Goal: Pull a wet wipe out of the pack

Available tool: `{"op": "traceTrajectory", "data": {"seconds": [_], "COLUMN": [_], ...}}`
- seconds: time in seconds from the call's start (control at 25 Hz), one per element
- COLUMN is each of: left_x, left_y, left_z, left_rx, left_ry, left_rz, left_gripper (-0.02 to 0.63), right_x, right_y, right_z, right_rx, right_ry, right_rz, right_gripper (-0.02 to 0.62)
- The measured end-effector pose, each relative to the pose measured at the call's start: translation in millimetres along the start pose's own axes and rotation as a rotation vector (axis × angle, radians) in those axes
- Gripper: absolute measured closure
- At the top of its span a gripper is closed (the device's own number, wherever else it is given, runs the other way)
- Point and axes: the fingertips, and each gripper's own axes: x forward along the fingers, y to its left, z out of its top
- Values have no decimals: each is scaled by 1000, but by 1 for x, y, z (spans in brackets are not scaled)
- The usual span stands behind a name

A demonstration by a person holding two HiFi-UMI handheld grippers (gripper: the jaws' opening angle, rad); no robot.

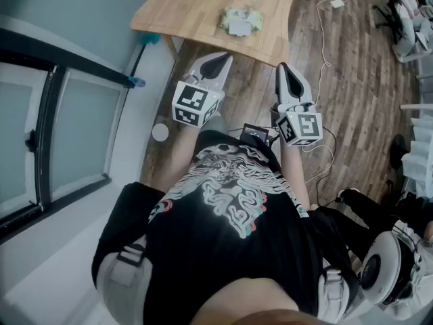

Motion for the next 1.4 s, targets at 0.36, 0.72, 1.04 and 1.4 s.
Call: {"op": "traceTrajectory", "data": {"seconds": [0.36, 0.72, 1.04, 1.4], "left_x": [5, 0, -10, -7], "left_y": [-1, 6, 11, 15], "left_z": [1, -3, 1, 1], "left_rx": [60, 14, 36, 23], "left_ry": [33, 6, -13, -22], "left_rz": [-9, 29, 83, 106], "left_gripper": [617, 617, 617, 617], "right_x": [2, 3, 1, -1], "right_y": [-3, 13, 18, 0], "right_z": [1, -2, -12, -13], "right_rx": [-5, 6, -28, -63], "right_ry": [2, 7, 49, 53], "right_rz": [-14, 73, 77, 5], "right_gripper": [597, 596, 595, 595]}}
